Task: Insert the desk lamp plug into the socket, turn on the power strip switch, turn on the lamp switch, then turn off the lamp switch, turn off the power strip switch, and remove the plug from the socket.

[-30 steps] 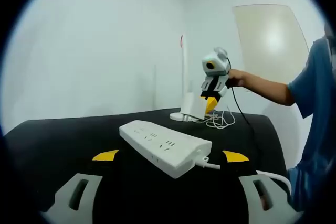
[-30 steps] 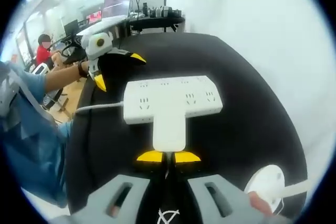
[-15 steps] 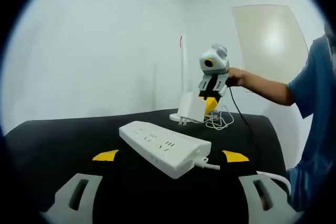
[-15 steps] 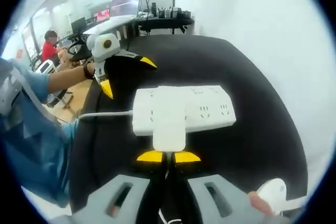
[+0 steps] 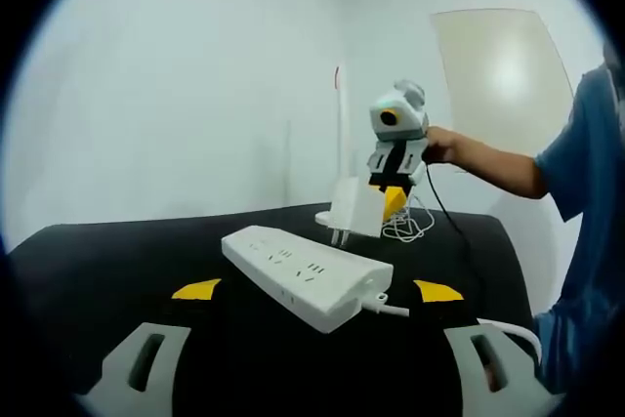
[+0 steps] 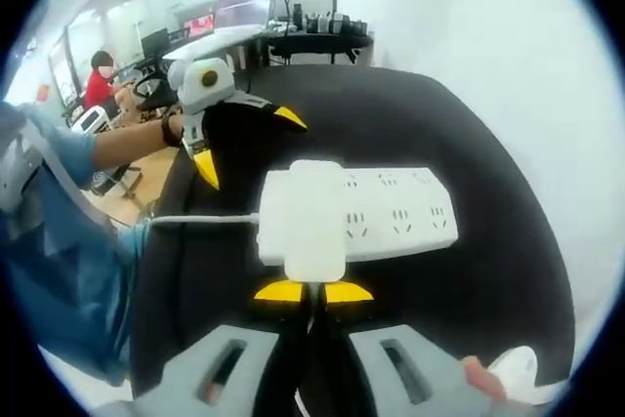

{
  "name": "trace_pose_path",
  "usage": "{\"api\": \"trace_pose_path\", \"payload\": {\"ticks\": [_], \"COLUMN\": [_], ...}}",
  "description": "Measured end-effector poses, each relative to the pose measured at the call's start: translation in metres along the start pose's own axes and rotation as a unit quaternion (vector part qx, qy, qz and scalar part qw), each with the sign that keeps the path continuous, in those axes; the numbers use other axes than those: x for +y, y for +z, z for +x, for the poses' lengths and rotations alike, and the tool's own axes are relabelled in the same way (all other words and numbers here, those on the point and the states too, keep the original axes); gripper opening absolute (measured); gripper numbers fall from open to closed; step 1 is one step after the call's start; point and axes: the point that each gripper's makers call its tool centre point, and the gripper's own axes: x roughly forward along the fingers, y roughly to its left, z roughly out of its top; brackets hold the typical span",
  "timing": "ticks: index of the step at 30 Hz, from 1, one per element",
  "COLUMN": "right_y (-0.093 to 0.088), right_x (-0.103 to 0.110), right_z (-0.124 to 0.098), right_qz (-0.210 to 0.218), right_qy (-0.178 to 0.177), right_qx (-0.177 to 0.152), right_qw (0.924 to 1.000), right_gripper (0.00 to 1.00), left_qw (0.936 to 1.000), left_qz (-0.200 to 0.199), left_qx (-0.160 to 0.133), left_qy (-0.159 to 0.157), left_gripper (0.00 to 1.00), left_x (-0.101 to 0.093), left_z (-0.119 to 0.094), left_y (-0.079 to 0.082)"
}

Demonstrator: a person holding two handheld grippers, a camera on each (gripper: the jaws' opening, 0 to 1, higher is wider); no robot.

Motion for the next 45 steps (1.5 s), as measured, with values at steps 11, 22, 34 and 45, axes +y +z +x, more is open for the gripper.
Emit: {"api": "trace_pose_path", "payload": {"ticks": [11, 22, 34, 45], "right_y": [-0.001, -0.003, -0.007, -0.013], "right_x": [0.002, 0.002, 0.001, 0.001], "right_z": [0.006, 0.006, 0.004, 0.007], "right_qz": [-0.008, -0.016, -0.018, -0.016], "right_qy": [0.001, -0.003, -0.005, -0.007], "right_qx": [0.006, 0.009, 0.012, 0.016], "right_qw": [1.0, 0.9998, 0.9998, 0.9997], "right_gripper": [0.07, 0.07, 0.07, 0.07], "left_qw": [1.0, 1.0, 1.0, 1.0], "left_qz": [0.0, 0.0, 0.0, 0.0], "left_qx": [0.0, -0.001, 0.0, 0.002], "left_qy": [0.001, 0.002, 0.002, 0.003], "left_gripper": [0.73, 0.73, 0.73, 0.73], "left_x": [0.004, 0.003, 0.001, 0.001], "left_z": [-0.001, -0.001, -0.001, -0.001], "left_y": [0.0, 0.0, 0.001, 0.0]}}
